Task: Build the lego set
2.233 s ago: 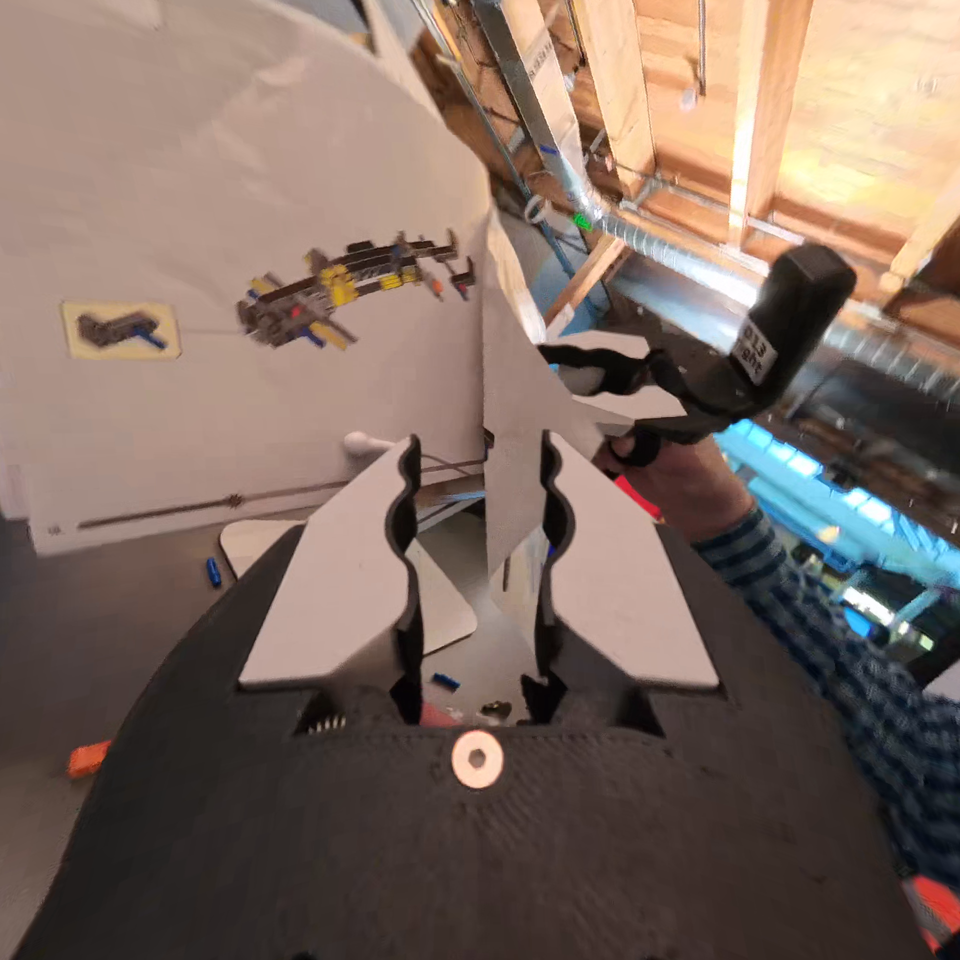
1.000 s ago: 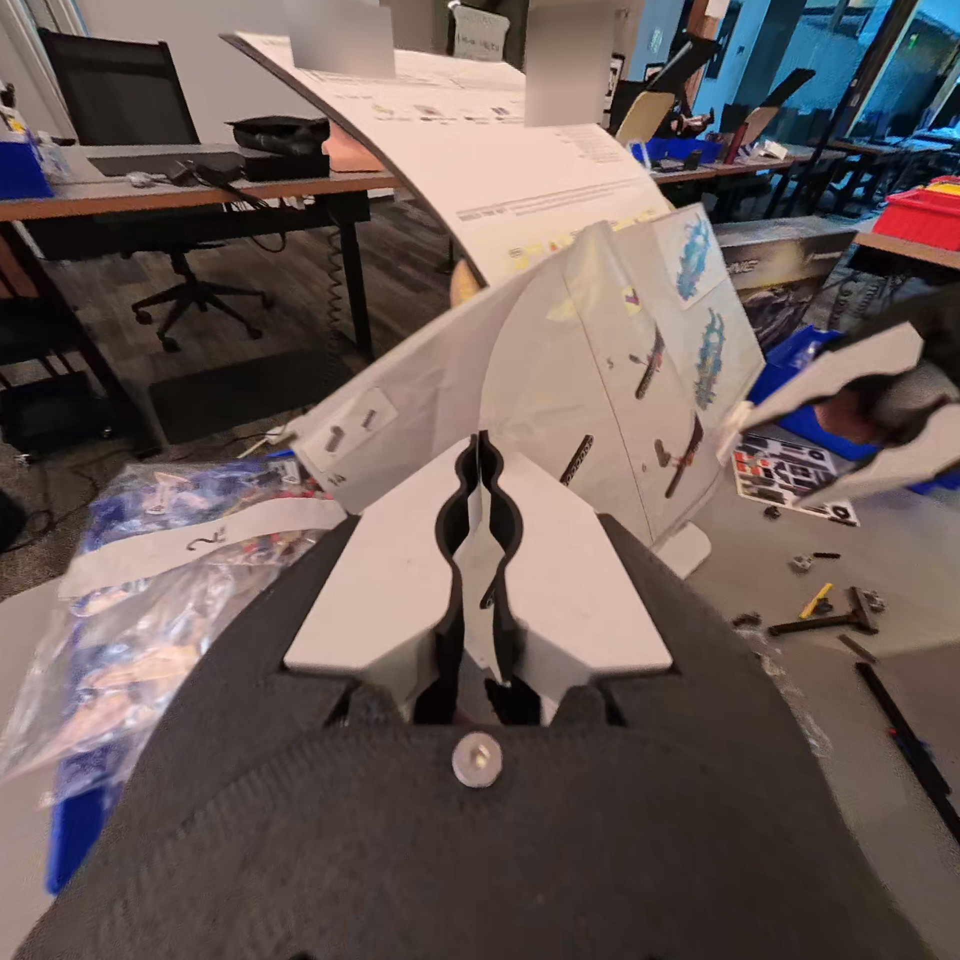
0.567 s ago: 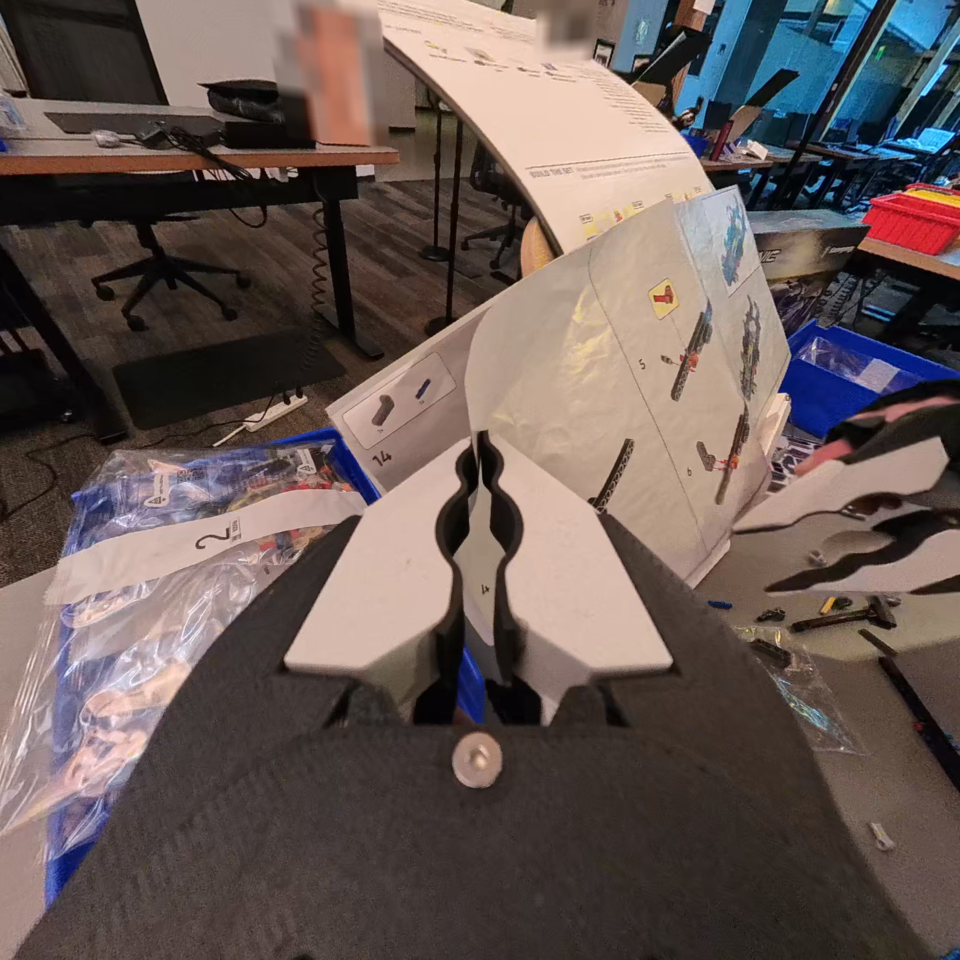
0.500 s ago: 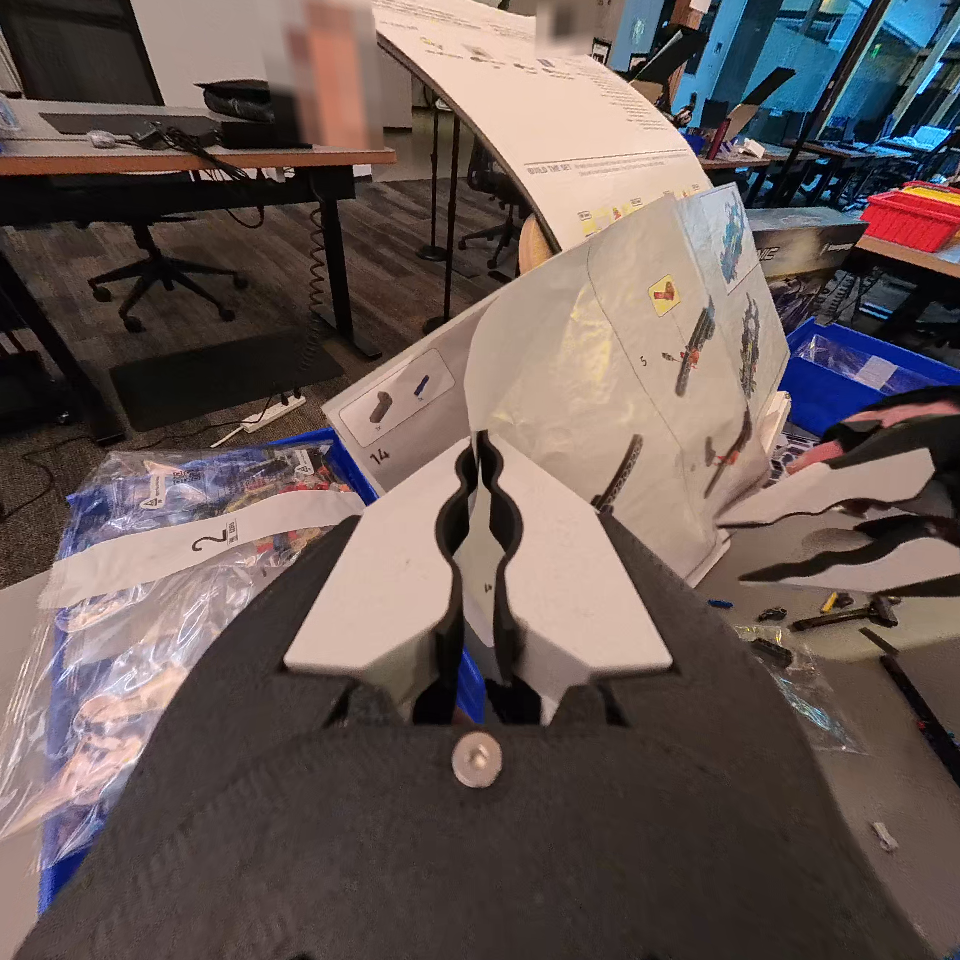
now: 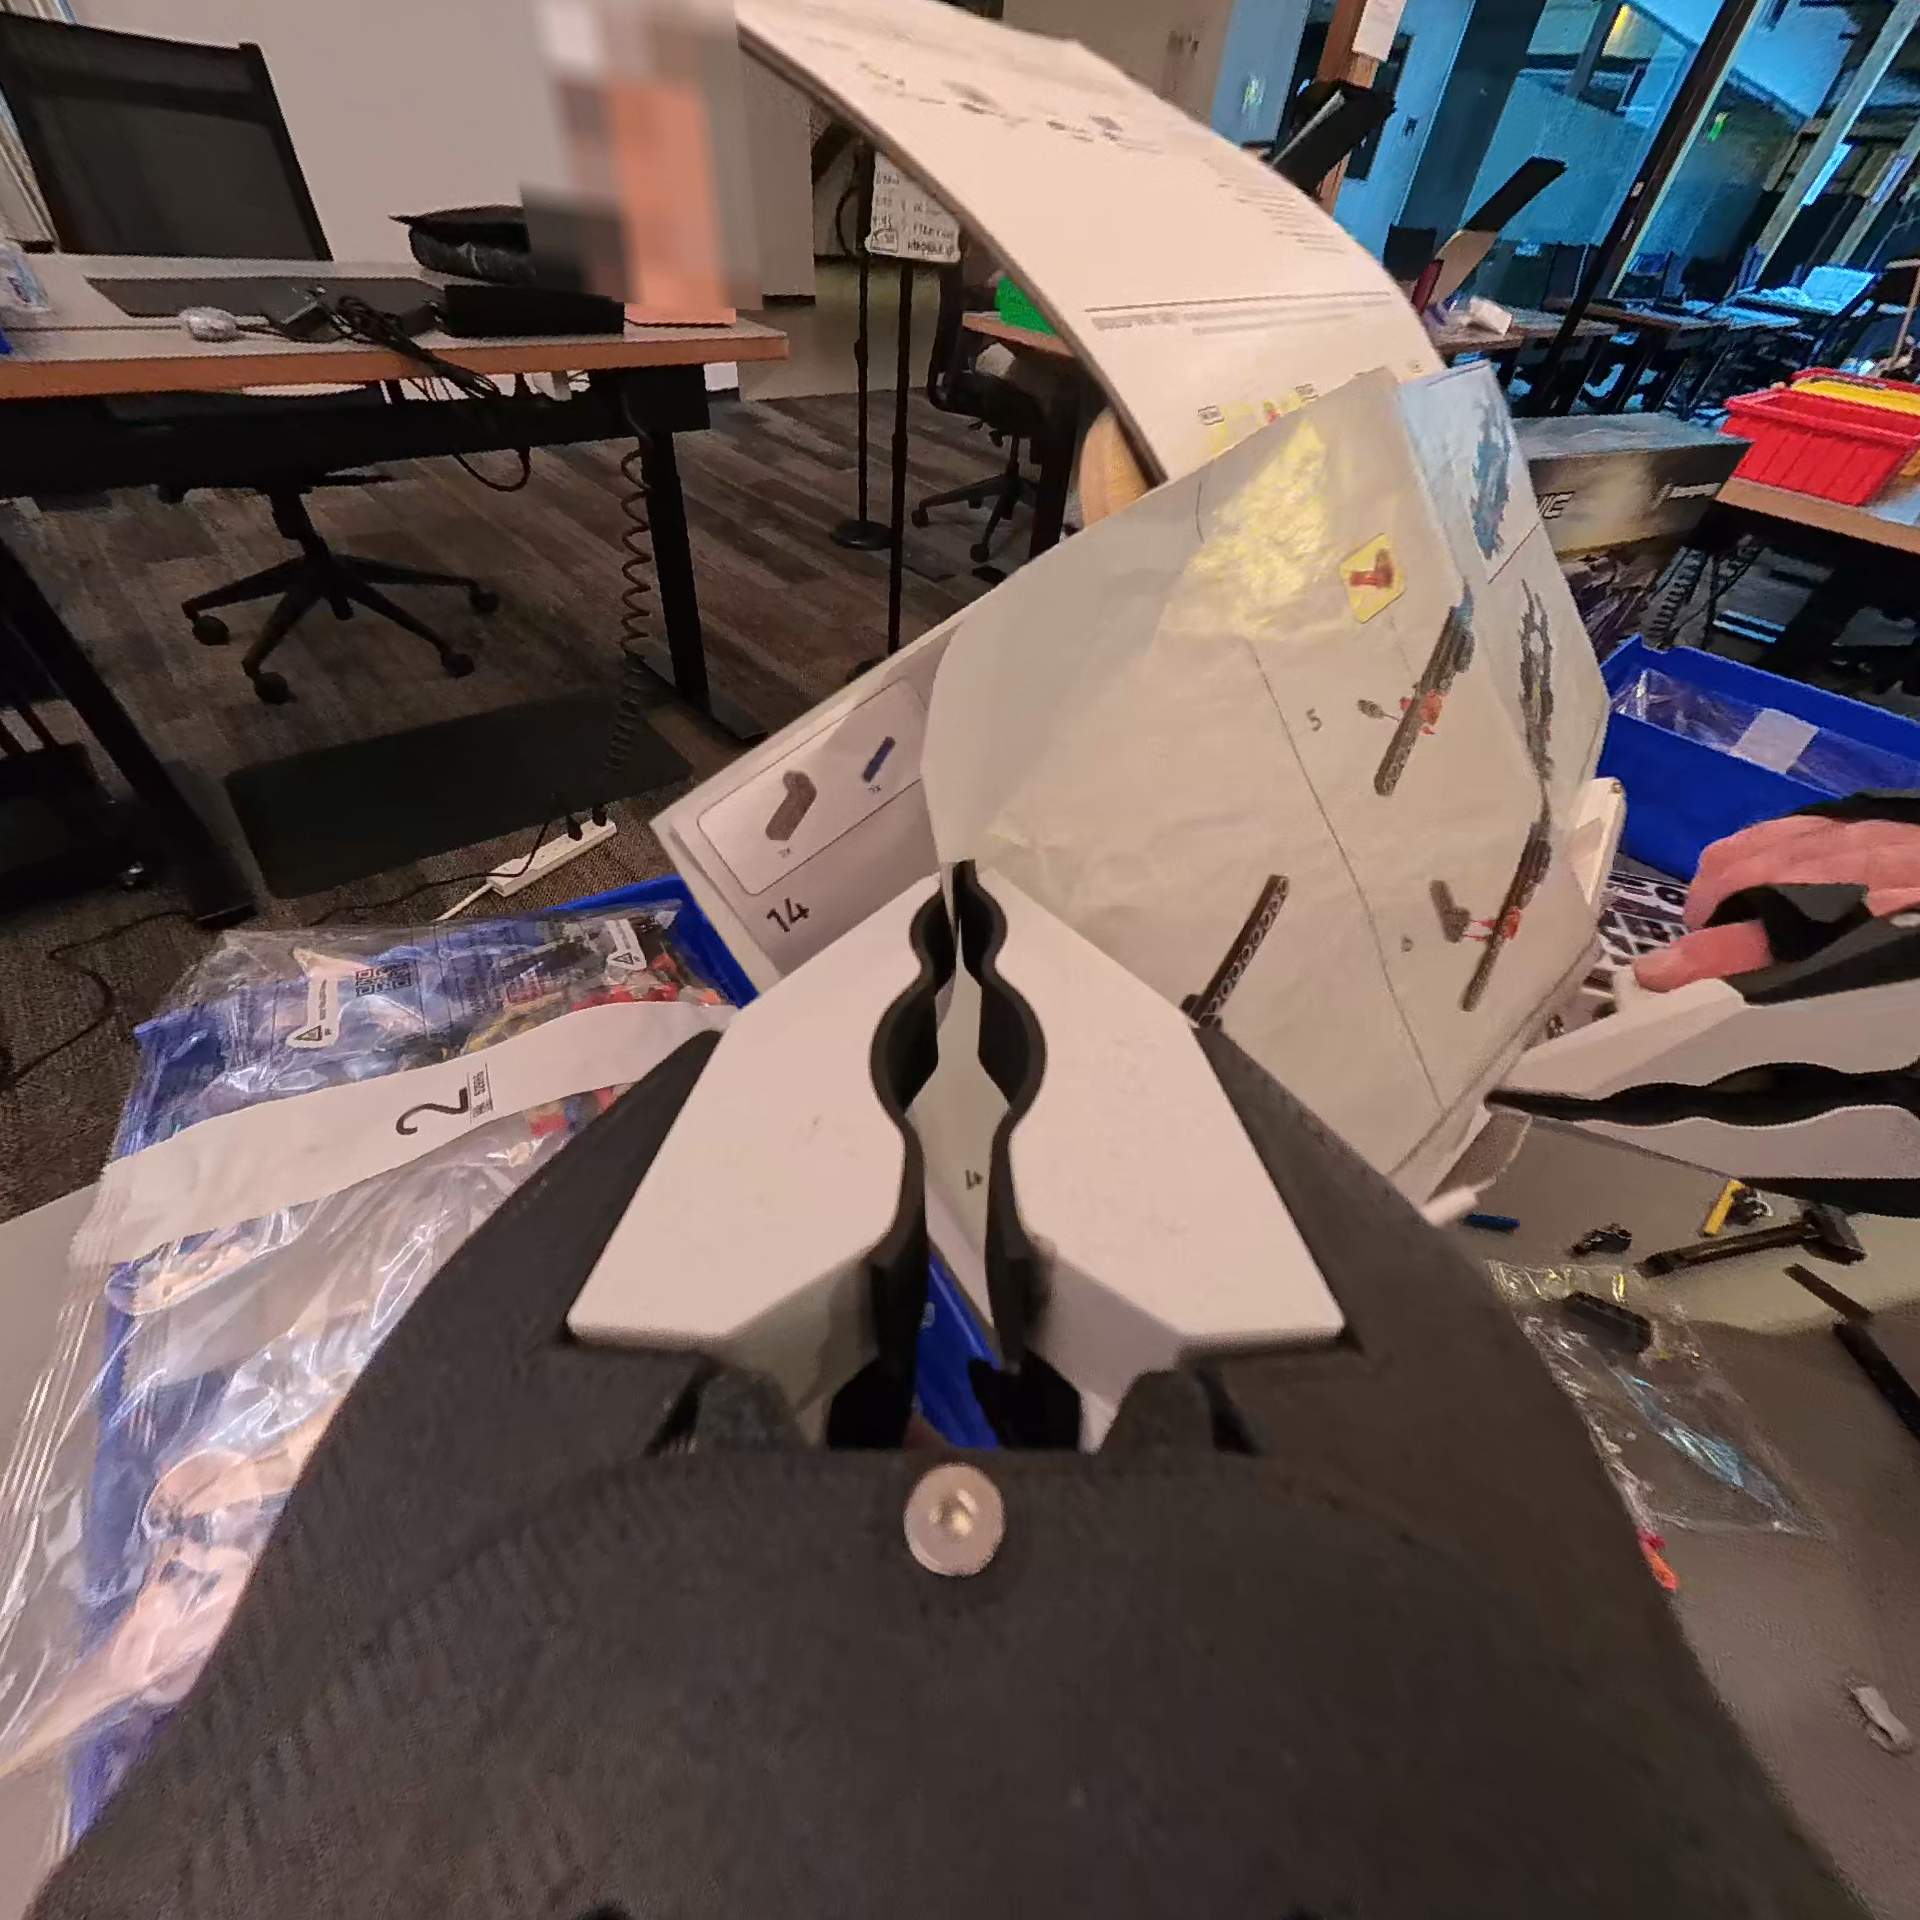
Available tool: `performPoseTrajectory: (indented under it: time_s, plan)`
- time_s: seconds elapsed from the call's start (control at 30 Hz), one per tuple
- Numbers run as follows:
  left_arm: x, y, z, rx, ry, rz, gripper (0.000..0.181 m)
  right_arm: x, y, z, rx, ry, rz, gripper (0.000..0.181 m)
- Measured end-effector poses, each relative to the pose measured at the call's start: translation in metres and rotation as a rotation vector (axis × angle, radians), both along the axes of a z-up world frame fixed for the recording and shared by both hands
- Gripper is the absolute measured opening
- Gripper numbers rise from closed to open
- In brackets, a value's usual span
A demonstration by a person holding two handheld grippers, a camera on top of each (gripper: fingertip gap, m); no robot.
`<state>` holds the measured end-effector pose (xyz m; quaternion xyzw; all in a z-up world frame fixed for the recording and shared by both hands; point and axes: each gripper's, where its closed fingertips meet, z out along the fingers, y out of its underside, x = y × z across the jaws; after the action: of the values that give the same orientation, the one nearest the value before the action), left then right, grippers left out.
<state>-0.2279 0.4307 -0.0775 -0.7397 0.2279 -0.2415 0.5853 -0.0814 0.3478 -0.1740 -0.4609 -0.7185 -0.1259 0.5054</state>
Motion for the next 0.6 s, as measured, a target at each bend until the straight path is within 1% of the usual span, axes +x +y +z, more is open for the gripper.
performPoseTrajectory:
  time_s: [0.03, 0.1, 0.2, 0.3, 0.43, 0.6]
  plan:
    - [0.000, 0.002, -0.002, -0.004, 0.002, 0.001, 0.000, 0.000, -0.001, 0.000, -0.013, -0.009, 0.021, 0.000]
    - [0.002, 0.006, -0.004, -0.001, -0.003, 0.004, 0.000, 0.000, -0.003, 0.000, -0.089, 0.014, 0.049, 0.000]
    - [0.002, 0.009, -0.005, 0.001, -0.013, 0.002, 0.000, 0.000, -0.005, 0.002, -0.134, 0.049, 0.080, 0.000]
    - [0.001, 0.012, -0.009, -0.001, -0.017, 0.007, 0.000, -0.001, -0.005, 0.006, -0.214, 0.161, 0.089, 0.000]
    - [0.002, 0.016, -0.016, -0.001, -0.028, 0.006, 0.000, -0.002, -0.003, 0.010, -0.288, 0.296, 0.044, 0.000]
    - [0.003, 0.018, -0.020, -0.003, -0.032, -0.003, 0.000, 0.001, 0.000, 0.016, -0.377, 0.479, -0.048, 0.000]
